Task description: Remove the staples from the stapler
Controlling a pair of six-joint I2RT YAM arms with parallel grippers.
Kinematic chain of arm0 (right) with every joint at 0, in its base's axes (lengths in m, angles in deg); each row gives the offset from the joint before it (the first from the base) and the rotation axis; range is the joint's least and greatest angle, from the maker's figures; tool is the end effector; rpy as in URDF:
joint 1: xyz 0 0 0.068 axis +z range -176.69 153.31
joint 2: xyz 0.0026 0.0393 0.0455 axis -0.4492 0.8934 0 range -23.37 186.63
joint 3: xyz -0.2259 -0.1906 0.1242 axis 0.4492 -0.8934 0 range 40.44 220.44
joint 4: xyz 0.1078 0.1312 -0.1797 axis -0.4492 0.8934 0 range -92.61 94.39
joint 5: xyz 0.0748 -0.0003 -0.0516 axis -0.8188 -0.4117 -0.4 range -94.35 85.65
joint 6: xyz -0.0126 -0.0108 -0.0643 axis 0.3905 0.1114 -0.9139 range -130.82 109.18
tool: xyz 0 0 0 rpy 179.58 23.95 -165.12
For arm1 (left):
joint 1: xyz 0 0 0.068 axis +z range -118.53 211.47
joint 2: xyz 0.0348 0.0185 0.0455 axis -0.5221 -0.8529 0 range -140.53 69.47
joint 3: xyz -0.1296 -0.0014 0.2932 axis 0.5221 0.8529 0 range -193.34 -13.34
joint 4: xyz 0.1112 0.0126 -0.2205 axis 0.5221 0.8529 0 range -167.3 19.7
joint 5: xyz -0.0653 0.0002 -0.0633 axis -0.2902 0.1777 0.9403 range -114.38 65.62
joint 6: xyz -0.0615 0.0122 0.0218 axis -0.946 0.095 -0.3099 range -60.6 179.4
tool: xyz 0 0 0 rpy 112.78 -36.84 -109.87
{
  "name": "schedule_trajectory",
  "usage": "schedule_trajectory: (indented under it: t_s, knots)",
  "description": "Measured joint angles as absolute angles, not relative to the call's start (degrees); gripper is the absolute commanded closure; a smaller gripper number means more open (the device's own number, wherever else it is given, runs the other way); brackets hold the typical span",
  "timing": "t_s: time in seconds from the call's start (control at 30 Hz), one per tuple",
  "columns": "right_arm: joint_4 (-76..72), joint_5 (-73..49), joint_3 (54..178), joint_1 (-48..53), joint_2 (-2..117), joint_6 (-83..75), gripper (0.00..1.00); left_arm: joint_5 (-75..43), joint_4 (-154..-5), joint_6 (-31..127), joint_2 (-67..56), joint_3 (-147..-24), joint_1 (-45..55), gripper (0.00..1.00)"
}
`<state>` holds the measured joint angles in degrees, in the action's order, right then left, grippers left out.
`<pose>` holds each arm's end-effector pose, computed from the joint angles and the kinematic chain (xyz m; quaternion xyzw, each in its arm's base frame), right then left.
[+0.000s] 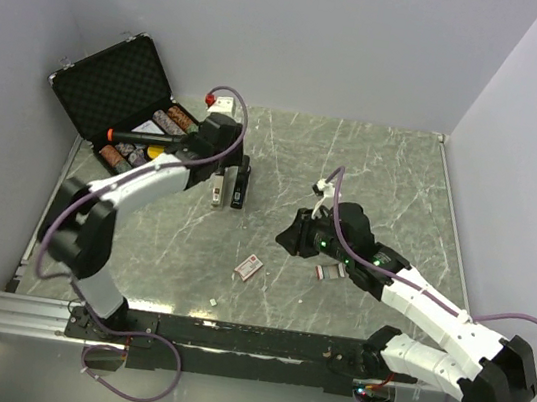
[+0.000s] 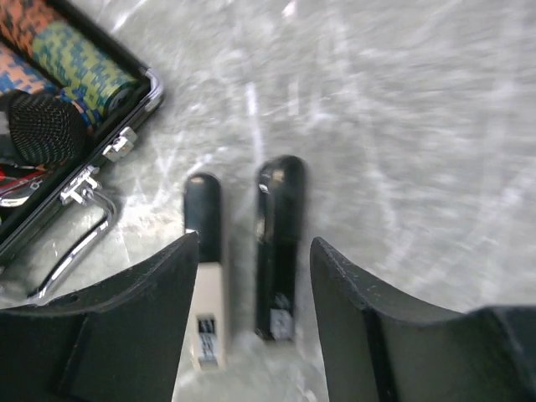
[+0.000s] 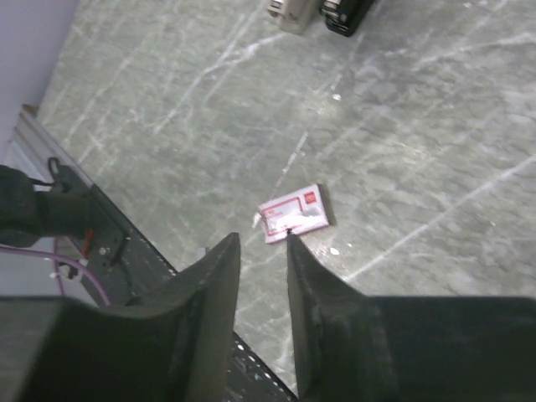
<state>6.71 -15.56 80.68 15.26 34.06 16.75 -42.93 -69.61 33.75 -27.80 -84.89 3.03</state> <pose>0.1426 0.1421 0.3107 -0.1570 0.8333 0.3667 0.3828 0.3563 -0.1740 0.3102 -0.0552 0.8706 -0.0864 0.4812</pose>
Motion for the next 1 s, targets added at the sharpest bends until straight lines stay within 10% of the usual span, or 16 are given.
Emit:
schedule_trajectory:
  t_s: [0.5, 0.8, 1.0]
  knots:
    - [20.02, -2.33, 82.50, 9.53, 35.85, 20.08, 0.55, -39.35, -66.73, 29.49, 0.52, -70.15, -5.89, 0.39]
    - [24.50, 2.30, 82.48, -4.32, 38.89, 23.68, 1.00, -33.88, -59.65, 30.23, 10.29, -69.94, -6.24, 0.38]
    - [24.78, 3.77, 80.90, -8.21, 40.59, 26.46, 1.00, -30.87, -55.23, 32.38, 13.18, -69.91, -6.26, 0.38]
